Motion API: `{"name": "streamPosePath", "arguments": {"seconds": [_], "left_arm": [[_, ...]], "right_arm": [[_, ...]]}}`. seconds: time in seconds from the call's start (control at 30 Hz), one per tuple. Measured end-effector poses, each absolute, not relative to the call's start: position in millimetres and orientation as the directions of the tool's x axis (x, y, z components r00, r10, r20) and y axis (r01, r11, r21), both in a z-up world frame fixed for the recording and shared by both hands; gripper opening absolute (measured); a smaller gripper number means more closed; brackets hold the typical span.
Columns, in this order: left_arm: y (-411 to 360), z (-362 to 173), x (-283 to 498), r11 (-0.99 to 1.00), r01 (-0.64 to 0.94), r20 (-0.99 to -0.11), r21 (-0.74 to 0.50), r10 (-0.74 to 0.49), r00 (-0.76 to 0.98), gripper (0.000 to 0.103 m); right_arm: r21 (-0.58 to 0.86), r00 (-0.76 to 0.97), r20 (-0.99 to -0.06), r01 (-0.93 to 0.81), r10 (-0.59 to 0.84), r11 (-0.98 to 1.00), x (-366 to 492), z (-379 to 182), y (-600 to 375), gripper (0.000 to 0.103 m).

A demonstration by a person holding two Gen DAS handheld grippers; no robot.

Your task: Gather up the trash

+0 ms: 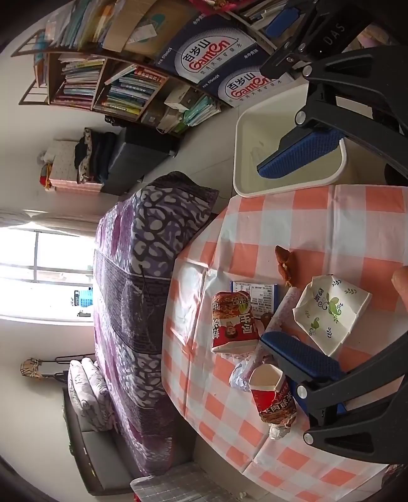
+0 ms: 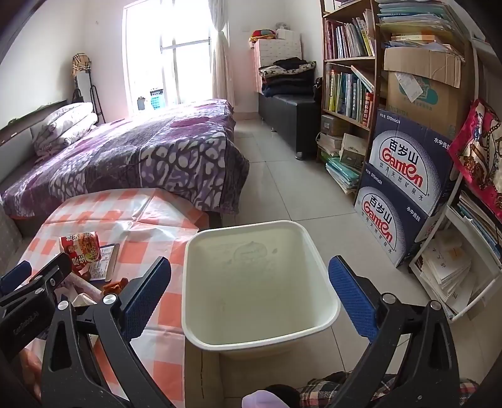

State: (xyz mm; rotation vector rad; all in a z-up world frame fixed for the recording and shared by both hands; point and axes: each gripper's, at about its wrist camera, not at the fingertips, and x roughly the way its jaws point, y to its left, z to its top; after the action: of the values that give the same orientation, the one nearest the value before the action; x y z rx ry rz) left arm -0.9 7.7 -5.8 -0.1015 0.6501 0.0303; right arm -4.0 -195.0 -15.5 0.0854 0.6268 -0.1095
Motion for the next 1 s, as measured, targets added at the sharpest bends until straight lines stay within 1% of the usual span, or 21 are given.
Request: {"name": "streamPosePath", "arguments": {"seconds": [1.0], "left_arm": [[21, -22, 0, 0.993, -0.084, -0.62, -0.078, 0.018, 0.785, 0.095]], "right_arm": [[0.044, 0.801, -0.594, 0.126, -0.076, 0.991, -3, -19, -193, 0.096]]}}
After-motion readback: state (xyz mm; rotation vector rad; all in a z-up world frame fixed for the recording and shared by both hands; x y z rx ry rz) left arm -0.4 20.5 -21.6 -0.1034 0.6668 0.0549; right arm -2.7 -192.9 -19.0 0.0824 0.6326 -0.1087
